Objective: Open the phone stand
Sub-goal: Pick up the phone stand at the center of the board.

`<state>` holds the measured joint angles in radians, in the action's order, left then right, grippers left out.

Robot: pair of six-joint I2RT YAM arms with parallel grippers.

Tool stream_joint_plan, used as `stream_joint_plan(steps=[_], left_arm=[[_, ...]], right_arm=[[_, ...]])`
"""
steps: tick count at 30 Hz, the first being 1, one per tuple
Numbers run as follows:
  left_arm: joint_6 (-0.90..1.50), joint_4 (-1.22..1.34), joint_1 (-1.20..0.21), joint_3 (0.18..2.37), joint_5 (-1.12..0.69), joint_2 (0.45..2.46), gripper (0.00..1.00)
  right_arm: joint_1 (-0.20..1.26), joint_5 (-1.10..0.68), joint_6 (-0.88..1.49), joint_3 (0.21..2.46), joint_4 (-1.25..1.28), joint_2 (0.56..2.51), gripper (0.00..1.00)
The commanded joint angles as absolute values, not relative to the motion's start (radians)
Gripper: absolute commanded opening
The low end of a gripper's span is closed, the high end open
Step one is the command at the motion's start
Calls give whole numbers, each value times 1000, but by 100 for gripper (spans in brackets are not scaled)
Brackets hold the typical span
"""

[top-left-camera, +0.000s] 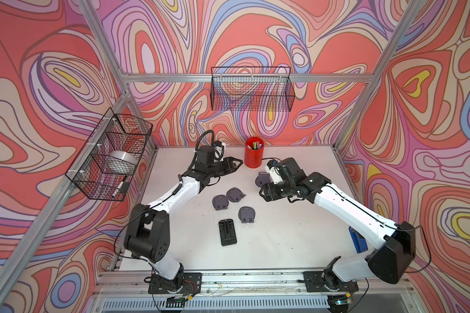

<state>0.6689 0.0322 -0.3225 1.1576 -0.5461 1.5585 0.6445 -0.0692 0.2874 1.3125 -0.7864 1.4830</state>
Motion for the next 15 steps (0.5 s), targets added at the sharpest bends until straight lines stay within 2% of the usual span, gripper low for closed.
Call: stream_joint_plan(steps=[1,8,15], left_arm=[[606,-85,-273,1044,-520,1443,46],[602,-136,-183,872,-541,1234,49],[613,-133,-148,784,-573,1162,50]], right_arm=[[709,-2,346,1334,-740,1555,78],[779,53,333,1450,-759,1756,81],[781,59,252,1590,-755,1940,85]])
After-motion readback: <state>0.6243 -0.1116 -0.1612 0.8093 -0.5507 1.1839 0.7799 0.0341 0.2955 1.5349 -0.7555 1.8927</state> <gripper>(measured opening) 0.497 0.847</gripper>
